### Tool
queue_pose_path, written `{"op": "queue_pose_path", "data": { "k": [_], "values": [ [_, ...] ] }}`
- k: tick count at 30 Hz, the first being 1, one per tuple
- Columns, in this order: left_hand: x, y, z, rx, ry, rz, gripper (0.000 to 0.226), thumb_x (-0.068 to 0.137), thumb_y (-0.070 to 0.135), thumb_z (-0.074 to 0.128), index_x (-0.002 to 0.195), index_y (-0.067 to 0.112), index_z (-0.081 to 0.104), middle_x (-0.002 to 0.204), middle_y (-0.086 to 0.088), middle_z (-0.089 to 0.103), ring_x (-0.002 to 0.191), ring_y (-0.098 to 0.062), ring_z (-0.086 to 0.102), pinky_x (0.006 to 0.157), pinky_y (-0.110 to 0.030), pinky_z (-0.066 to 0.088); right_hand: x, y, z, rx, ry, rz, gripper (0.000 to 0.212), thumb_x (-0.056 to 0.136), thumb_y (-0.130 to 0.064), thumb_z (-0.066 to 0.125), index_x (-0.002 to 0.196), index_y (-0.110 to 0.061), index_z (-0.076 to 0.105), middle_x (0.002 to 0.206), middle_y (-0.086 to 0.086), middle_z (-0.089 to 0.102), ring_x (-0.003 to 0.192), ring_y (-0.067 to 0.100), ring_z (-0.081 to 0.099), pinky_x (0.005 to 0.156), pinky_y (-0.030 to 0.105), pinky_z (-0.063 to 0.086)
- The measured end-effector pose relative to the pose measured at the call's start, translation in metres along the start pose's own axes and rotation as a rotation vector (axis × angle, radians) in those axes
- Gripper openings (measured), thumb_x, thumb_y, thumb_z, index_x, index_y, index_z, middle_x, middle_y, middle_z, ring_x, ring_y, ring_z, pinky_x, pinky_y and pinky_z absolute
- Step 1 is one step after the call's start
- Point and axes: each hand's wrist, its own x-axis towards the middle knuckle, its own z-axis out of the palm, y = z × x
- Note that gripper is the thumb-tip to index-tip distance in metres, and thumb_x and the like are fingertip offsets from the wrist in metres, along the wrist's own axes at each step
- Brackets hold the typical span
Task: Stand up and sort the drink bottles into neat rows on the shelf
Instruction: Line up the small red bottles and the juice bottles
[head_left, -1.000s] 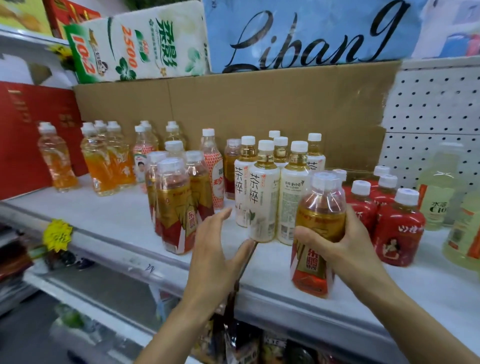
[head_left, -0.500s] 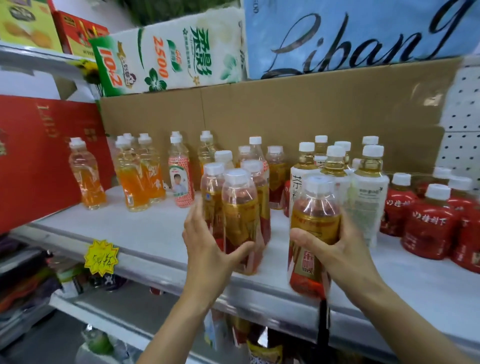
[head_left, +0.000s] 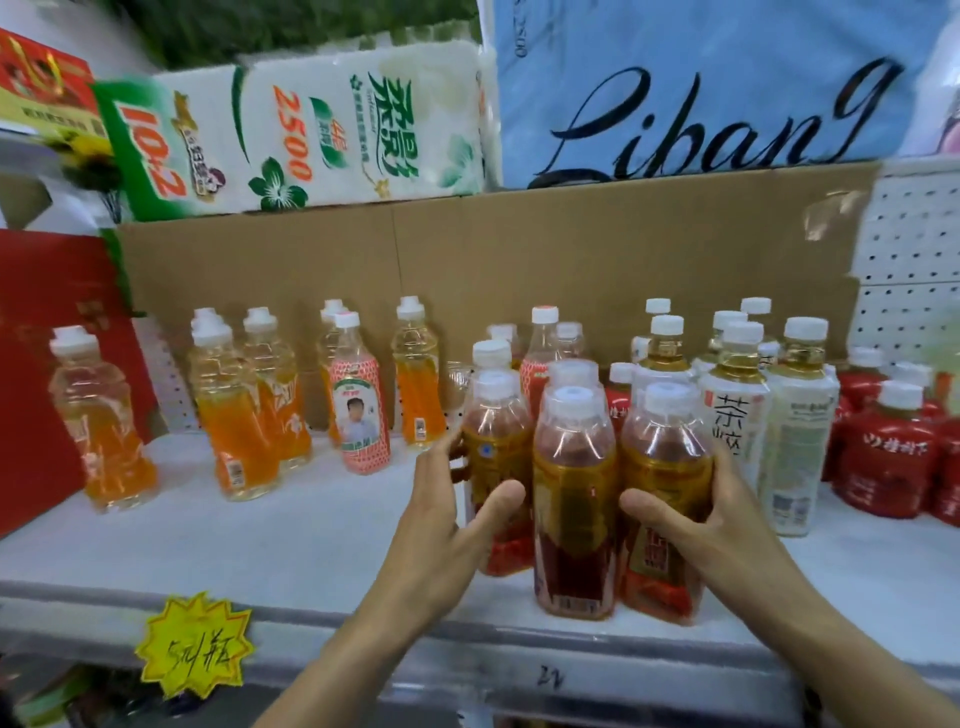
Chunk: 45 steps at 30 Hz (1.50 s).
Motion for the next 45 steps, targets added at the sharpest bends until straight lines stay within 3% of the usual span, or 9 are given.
{"op": "queue_pose_path", "data": {
  "k": [4, 8, 13, 20, 26, 30, 36, 41, 45],
  "values": [
    [0.023, 0.0, -0.01, -0.033, -0.012, 0.025, 0.082, 0.075, 0.086, 0.045, 0.142, 0.041, 0.031, 0.141, 0.019, 0.044, 0.126, 0.003, 0.046, 0.106, -0.037, 0.046, 0.007, -0.014, -0.005, -0.002, 0.012, -0.045, 0.08, 0.063, -0.049, 0.07, 0.134, -0.036, 0.037, 0.119, -0.015, 0.057, 0.106, 0.006, 0.058, 0.076, 0.026, 0.05],
    [0.041, 0.012, -0.015, -0.062, -0.035, 0.035, 0.061, 0.08, 0.073, 0.043, 0.132, 0.041, 0.039, 0.128, 0.021, 0.052, 0.112, 0.013, 0.05, 0.083, -0.011, 0.047, 0.04, -0.046, -0.007, -0.01, 0.093, -0.221, 0.058, 0.077, -0.055, 0.054, 0.129, -0.031, 0.046, 0.116, -0.018, 0.056, 0.106, 0.0, 0.058, 0.075, 0.02, 0.052],
    [0.058, 0.008, -0.034, -0.051, -0.054, 0.073, 0.051, 0.084, 0.059, 0.047, 0.127, 0.034, 0.053, 0.117, 0.018, 0.064, 0.109, 0.006, 0.058, 0.084, -0.014, 0.047, 0.096, -0.09, 0.004, -0.341, -0.056, -0.385, 0.038, 0.091, -0.04, 0.058, 0.127, -0.026, 0.054, 0.115, -0.015, 0.059, 0.106, -0.003, 0.055, 0.08, 0.013, 0.043],
    [0.098, -0.025, -0.084, 0.003, 0.073, 0.063, 0.032, 0.093, 0.039, 0.056, 0.124, 0.032, 0.053, 0.114, 0.02, 0.06, 0.107, 0.003, 0.056, 0.086, -0.017, 0.047, 0.182, -0.13, 0.048, -0.918, -0.377, -0.195, 0.049, 0.098, -0.028, 0.055, 0.145, -0.022, 0.042, 0.147, -0.001, 0.045, 0.124, 0.015, 0.049, 0.099, 0.026, 0.038],
    [0.134, -0.068, -0.139, -0.004, 0.228, 0.049, 0.032, 0.097, 0.03, 0.057, 0.129, 0.027, 0.053, 0.128, 0.005, 0.057, 0.11, -0.008, 0.056, 0.083, -0.022, 0.049, 0.229, -0.131, 0.088, -1.089, -0.436, 0.162, 0.03, 0.092, -0.008, 0.065, 0.119, 0.004, 0.062, 0.1, 0.021, 0.071, 0.082, 0.032, 0.073, 0.074, 0.04, 0.061],
    [0.153, -0.091, -0.175, 0.049, 0.336, 0.056, 0.041, 0.1, 0.022, 0.051, 0.141, 0.025, 0.042, 0.143, 0.001, 0.046, 0.123, -0.009, 0.045, 0.104, -0.033, 0.041, 0.233, -0.142, 0.121, -1.103, -0.458, 0.147, 0.037, 0.09, -0.01, 0.066, 0.126, -0.002, 0.058, 0.113, 0.016, 0.067, 0.086, 0.026, 0.073, 0.077, 0.036, 0.061],
    [0.18, -0.093, -0.175, -0.005, 0.11, -0.035, 0.06, 0.1, 0.03, 0.053, 0.152, 0.021, 0.025, 0.151, -0.003, 0.039, 0.128, -0.016, 0.043, 0.104, -0.04, 0.043, 0.23, -0.151, 0.166, -1.055, -0.476, 0.099, 0.033, 0.091, -0.01, 0.065, 0.123, -0.006, 0.06, 0.111, 0.013, 0.068, 0.081, 0.022, 0.073, 0.067, 0.027, 0.06],
    [0.189, -0.096, -0.164, -0.083, -0.062, -0.131, 0.061, 0.097, 0.054, 0.045, 0.143, 0.015, 0.039, 0.139, -0.009, 0.053, 0.121, -0.027, 0.055, 0.101, -0.051, 0.049, 0.217, -0.161, 0.194, -0.932, -0.579, 0.055, 0.027, 0.091, -0.013, 0.066, 0.117, -0.011, 0.06, 0.107, 0.013, 0.07, 0.084, 0.024, 0.074, 0.077, 0.038, 0.061],
    [0.187, -0.096, -0.169, -0.09, -0.146, -0.048, 0.042, 0.101, 0.05, 0.039, 0.125, 0.017, 0.049, 0.119, -0.007, 0.061, 0.107, -0.021, 0.062, 0.089, -0.04, 0.055, 0.199, -0.17, 0.207, -0.915, -0.626, 0.008, 0.021, 0.091, -0.016, 0.067, 0.11, -0.018, 0.059, 0.103, 0.008, 0.071, 0.082, 0.018, 0.074, 0.066, 0.027, 0.059]
  ]
}}
